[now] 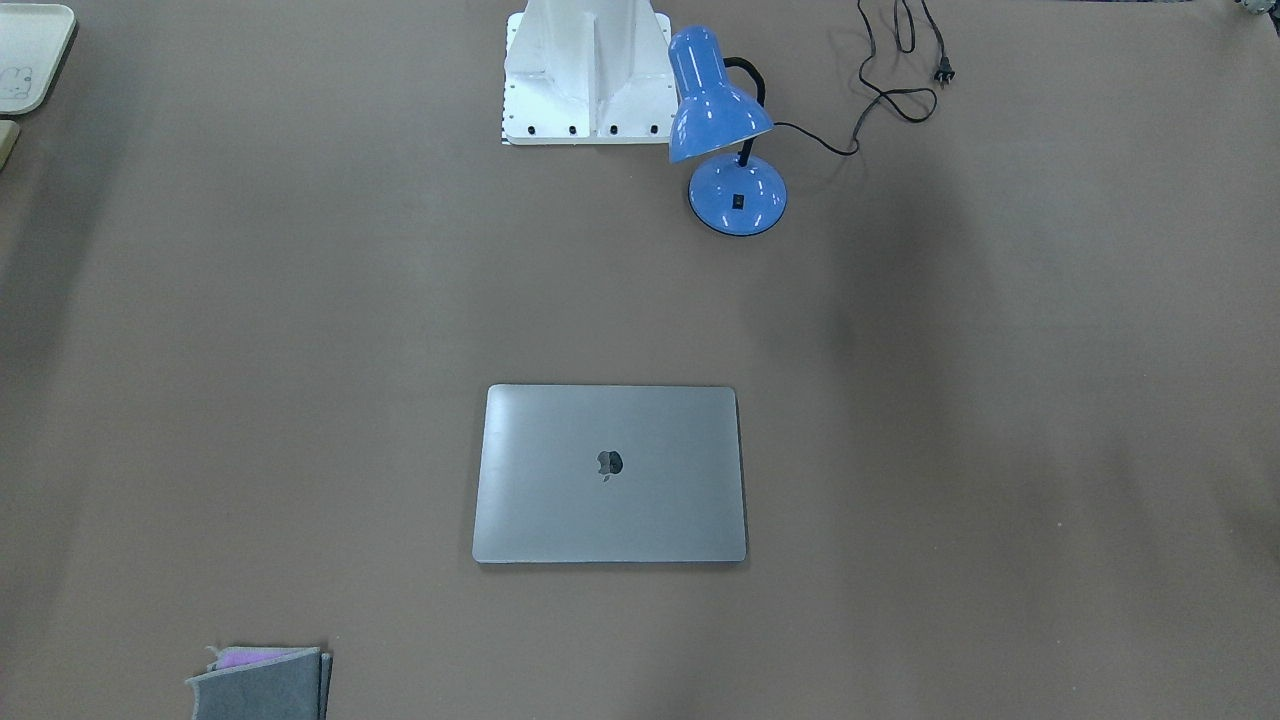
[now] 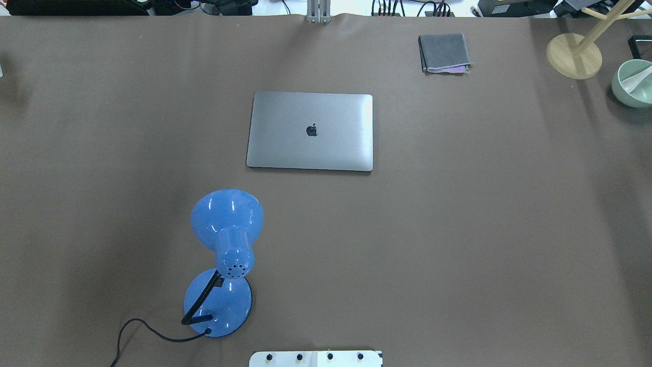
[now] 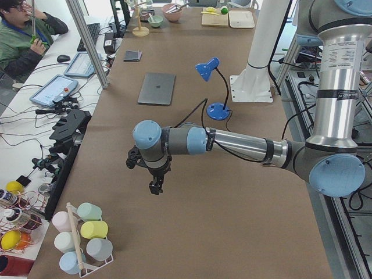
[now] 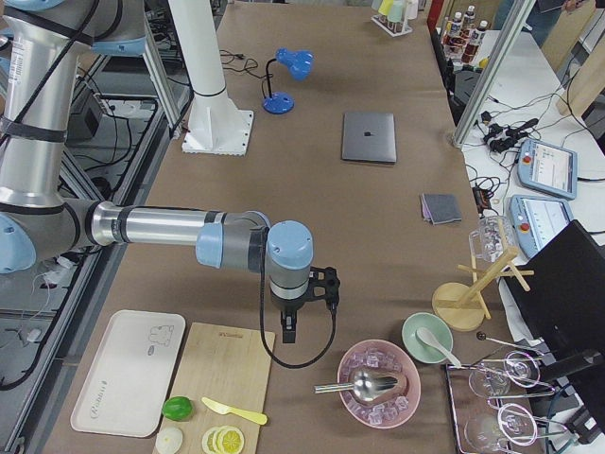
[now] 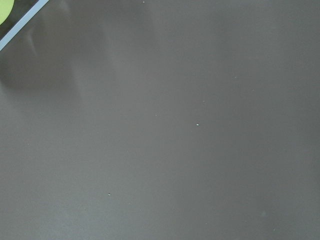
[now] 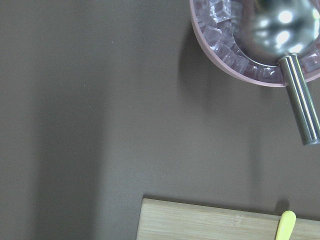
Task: Close laptop
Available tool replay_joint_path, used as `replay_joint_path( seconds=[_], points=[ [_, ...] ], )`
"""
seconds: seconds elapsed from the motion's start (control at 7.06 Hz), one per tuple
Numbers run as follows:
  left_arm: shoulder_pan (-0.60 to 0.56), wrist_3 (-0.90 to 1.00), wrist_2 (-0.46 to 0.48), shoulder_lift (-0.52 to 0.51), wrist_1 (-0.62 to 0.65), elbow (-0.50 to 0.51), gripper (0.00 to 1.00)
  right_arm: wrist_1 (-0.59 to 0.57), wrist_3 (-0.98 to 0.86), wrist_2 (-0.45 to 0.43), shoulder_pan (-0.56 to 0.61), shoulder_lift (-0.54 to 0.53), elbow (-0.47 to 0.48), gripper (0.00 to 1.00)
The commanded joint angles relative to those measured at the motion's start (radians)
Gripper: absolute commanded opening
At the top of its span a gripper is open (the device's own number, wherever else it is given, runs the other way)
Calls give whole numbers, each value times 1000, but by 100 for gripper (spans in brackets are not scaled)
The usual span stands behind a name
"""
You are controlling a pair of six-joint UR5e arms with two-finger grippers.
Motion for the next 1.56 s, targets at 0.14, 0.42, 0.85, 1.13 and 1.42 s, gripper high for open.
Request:
replay_joint_path(
  seconds=[0.14, 0.42, 0.85, 1.13, 1.42],
  points=[
    [-1, -1, 0, 1, 0, 0, 99, 0, -3, -1, 0, -9, 0, 100],
    [-1, -1, 0, 1, 0, 0, 99, 0, -3, 0, 0, -9, 0, 100],
    [-1, 0, 0, 14, 0, -5, 99, 0, -7, 2, 0, -12, 0, 100],
    [-1, 0, 0, 24, -3, -14, 99, -1, -7, 2, 0, -14, 0, 100],
    [-1, 0, 2, 24, -3, -14, 99, -1, -7, 8, 0, -18, 2, 100]
  ],
)
